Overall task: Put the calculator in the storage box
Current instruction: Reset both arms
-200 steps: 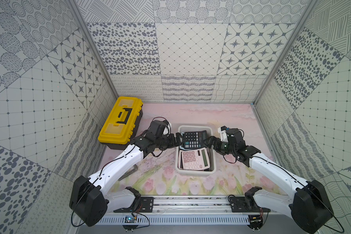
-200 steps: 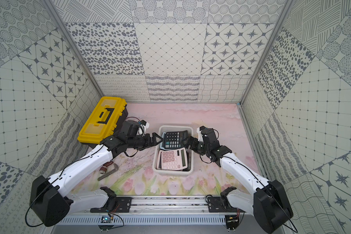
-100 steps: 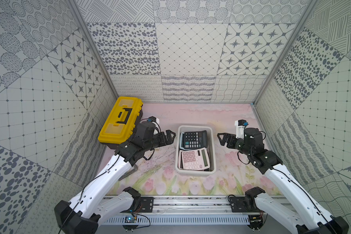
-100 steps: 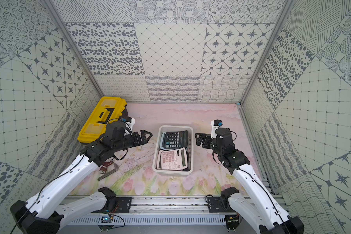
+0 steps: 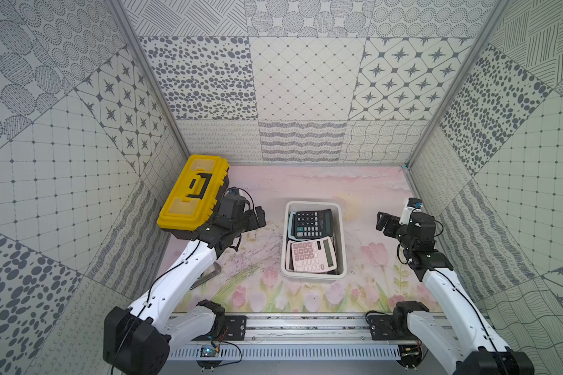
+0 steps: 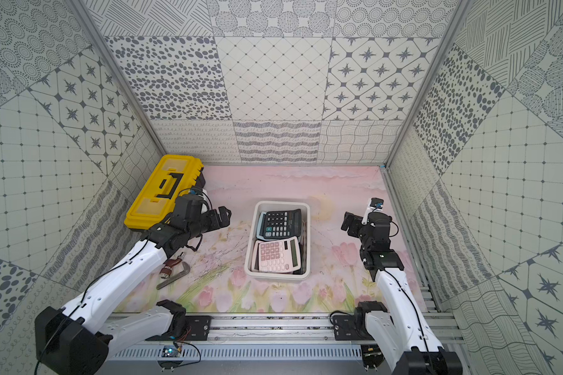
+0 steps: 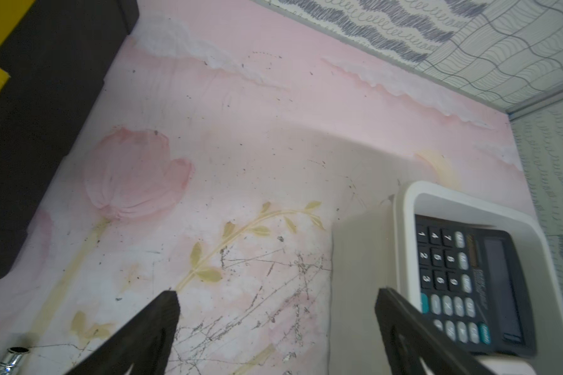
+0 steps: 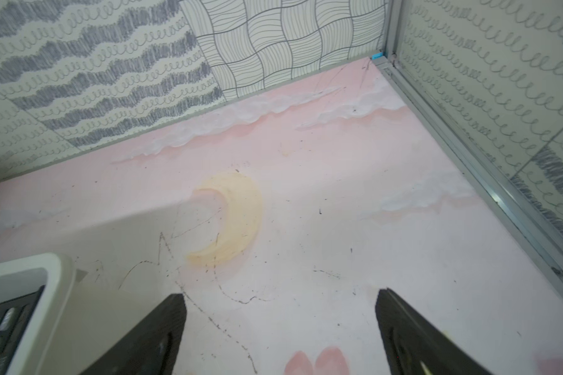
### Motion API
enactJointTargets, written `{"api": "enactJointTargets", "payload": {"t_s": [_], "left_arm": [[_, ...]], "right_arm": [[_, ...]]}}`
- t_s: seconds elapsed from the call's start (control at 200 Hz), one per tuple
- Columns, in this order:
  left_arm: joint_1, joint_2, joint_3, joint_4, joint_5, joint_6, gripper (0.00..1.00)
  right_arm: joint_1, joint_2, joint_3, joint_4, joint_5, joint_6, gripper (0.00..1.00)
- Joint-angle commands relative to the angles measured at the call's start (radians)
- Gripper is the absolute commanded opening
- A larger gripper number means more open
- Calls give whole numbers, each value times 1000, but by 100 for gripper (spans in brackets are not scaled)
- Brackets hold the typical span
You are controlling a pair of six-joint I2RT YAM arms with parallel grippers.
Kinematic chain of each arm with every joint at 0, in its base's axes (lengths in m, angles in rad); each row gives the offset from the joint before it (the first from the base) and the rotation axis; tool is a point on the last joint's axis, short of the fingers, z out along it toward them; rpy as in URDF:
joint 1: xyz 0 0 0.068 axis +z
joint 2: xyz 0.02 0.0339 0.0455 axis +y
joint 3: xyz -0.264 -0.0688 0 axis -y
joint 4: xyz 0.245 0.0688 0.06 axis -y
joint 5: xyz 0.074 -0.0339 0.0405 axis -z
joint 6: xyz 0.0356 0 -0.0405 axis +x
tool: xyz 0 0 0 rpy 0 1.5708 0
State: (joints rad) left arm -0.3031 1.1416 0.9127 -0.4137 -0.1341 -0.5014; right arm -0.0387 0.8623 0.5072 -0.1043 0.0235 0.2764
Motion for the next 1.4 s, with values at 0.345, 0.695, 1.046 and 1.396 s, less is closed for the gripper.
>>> {"api": "enactJointTargets", "payload": {"t_s": [0.345, 0.695, 1.046, 1.396], "left_arm": [[190, 87, -222, 458, -91, 290, 100], [208, 279, -320, 797, -135, 374, 100], [225, 411, -352, 980, -140, 402, 100], [225, 399, -408, 1066, -62, 437, 100]], "right_arm": [[-122, 186, -233, 586, 40, -13, 97], [-116, 365, -247, 836, 61, -91, 97], [-88, 410, -206, 825, 50, -141, 97], [52, 552, -202, 1011, 2, -226, 97]]}}
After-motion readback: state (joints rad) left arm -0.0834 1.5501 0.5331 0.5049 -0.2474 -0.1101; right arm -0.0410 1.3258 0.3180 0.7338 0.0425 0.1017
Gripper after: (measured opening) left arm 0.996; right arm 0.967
